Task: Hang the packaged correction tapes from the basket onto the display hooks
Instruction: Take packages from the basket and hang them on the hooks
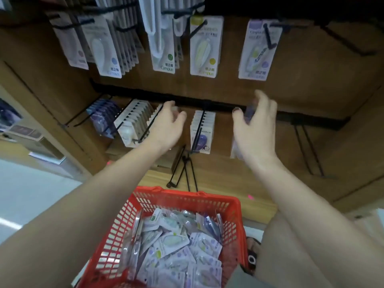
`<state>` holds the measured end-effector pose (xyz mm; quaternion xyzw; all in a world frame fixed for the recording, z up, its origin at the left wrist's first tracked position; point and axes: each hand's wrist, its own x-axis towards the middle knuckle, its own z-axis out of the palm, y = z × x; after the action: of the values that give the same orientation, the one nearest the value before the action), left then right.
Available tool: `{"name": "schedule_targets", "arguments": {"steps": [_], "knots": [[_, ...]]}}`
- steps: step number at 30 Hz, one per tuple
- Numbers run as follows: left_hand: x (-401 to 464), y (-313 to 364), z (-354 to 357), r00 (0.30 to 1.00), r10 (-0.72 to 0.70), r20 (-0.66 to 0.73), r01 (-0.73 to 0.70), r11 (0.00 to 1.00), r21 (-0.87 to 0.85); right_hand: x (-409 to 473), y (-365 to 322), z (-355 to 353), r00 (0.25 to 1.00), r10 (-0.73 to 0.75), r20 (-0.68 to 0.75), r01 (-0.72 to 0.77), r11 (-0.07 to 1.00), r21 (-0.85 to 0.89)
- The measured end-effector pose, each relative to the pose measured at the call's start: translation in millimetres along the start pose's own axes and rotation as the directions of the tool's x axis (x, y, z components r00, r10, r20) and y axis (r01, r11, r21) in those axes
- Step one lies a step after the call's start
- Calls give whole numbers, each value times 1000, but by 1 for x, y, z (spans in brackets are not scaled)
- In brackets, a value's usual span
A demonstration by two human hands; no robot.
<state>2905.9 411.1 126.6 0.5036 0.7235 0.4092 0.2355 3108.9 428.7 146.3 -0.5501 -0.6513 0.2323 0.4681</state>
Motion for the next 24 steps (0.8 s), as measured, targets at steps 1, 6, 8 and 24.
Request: {"name": "schedule_targets", "arguments": {"steps": [1, 6, 8, 24], "knots": [[-20, -15, -1, 1000, 20, -22, -20, 1000, -6, -22, 2, 5, 999, -55, -4, 55, 998, 41], [-110, -101, 5, 986, 16, -169, -24, 999, -46, -121, 38, 49, 965, -56, 255, 18, 988, 150], [-138, -139, 13, 990, -21, -136, 26, 999, 36, -149, 68, 69, 918, 44, 394, -80, 994, 75], [-264, -333, 100, 469, -605, 643, -25, 719, 695, -290, 269, 113, 15, 694, 720, 82, 716, -693]]}}
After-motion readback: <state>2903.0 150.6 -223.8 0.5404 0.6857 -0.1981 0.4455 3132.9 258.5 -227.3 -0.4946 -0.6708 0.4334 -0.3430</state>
